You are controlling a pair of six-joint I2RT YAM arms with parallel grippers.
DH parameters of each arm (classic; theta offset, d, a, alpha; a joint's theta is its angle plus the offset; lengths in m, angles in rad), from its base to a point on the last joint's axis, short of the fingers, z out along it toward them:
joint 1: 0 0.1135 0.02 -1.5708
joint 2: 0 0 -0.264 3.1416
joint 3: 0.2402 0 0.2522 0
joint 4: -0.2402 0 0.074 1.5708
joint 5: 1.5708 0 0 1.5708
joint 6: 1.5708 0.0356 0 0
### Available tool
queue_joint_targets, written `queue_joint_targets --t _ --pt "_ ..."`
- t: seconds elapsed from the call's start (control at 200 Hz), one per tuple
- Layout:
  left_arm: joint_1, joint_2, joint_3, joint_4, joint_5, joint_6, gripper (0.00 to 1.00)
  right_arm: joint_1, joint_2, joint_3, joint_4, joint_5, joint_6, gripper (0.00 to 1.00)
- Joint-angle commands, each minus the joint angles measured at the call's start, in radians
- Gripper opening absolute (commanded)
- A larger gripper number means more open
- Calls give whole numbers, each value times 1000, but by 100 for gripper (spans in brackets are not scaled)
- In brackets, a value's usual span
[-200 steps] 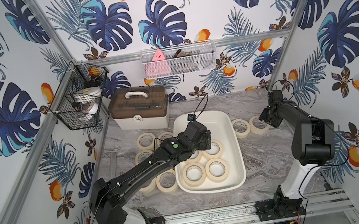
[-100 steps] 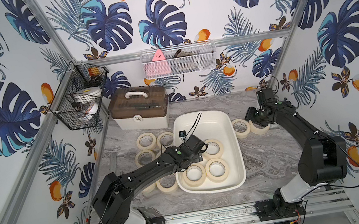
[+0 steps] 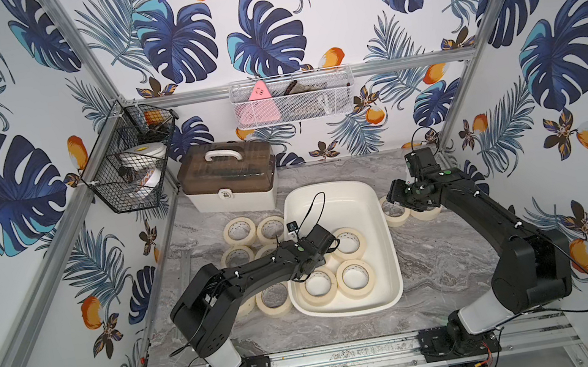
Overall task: Take out the art tape in the storage box
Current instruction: Pick up the art tape from the storage box, then place the art tape at the center of the board.
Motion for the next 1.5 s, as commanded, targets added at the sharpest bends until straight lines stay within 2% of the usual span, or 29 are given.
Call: queue_joint_targets --t 0.0,0.07,0.185,0.355,0.525,0.67,0.806,0.946,1.161,1.496 --pt "12 23 -8 48 -21 -28 61 4 -7 -5 -20 3 3 65" --pt "18 49 1 46 -23 -26 56 4 -7 -11 -18 5 2 65" --pt "25 75 0 66 -38 -20 53 4 -13 -19 -14 1 5 65" --pt "49 99 22 79 -35 15 35 17 -28 -33 2 -44 20 65" --pt "49 60 67 42 -88 75 23 54 -62 -45 7 -60 32 65" --pt "39 -5 103 7 -133 142 17 93 -94 -44 0 -41 36 64" --pt "5 -38 184 -80 -191 223 16 124 -126 -39 -9 -42 36 64" --pt "-26 -41 286 -154 -175 311 18 172 -163 -23 -19 -45 18 63" --pt "-66 -50 370 -174 -111 327 18 265 -192 -15 -14 -51 -7 63" --pt "-88 -24 448 -177 -75 324 18 395 -219 -32 8 23 -45 64"
